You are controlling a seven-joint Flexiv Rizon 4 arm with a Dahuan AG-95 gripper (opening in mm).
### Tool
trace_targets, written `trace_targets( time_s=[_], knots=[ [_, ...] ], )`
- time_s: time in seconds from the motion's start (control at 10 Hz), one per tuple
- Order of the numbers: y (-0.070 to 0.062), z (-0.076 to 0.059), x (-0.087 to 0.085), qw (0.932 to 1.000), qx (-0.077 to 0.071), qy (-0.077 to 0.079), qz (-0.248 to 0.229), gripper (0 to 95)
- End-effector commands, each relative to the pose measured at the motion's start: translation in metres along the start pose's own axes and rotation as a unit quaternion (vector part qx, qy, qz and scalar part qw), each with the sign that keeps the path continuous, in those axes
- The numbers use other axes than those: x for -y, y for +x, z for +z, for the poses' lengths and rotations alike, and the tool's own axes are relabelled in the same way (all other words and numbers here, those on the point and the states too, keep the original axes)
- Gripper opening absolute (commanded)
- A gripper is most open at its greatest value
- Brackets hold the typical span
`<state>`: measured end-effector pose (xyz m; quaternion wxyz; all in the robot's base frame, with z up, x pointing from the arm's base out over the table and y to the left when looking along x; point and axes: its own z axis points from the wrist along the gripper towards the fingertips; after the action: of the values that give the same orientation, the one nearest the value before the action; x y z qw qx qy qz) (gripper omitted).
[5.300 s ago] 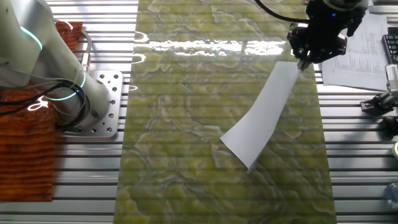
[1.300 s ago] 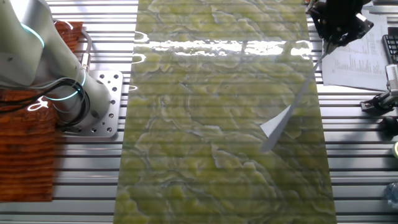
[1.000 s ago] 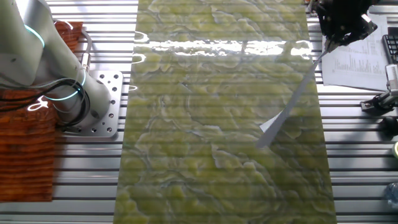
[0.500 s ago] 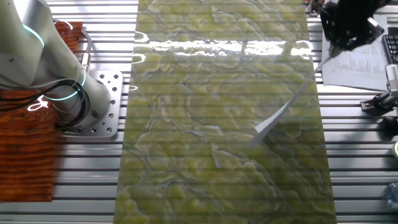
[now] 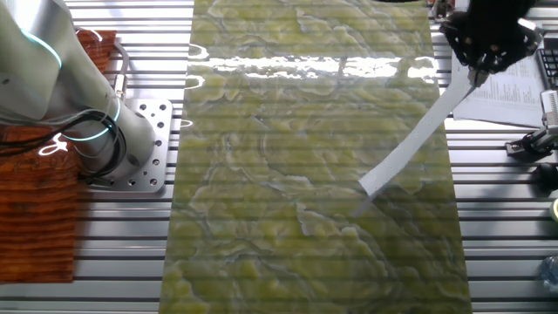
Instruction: Flip over and spread out the paper that is laid flat on the table
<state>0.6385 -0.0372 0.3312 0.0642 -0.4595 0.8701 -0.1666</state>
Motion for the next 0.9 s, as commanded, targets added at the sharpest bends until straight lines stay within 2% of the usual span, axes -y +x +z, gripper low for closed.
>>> trace_targets(
  time_s=[0.1, 0.3, 0.5, 0.6, 0.7, 0.8, 0.9],
  knots=[
    [-0.002, -0.020, 0.001, 0.9942, -0.008, 0.101, -0.035, 0.0],
    [-0.005, -0.014, 0.000, 0.9939, -0.002, 0.109, -0.017, 0.0],
    [-0.017, -0.001, -0.005, 0.9940, 0.004, 0.108, 0.016, 0.0],
    [-0.027, 0.008, -0.011, 0.9936, 0.008, 0.100, 0.051, 0.0],
    [-0.032, 0.012, -0.014, 0.9929, 0.006, 0.089, 0.079, 0.0],
    [-0.042, 0.023, -0.021, 0.9910, 0.006, 0.068, 0.115, 0.0],
    [-0.044, 0.027, -0.023, 0.9904, 0.008, 0.056, 0.126, 0.0]
  ],
)
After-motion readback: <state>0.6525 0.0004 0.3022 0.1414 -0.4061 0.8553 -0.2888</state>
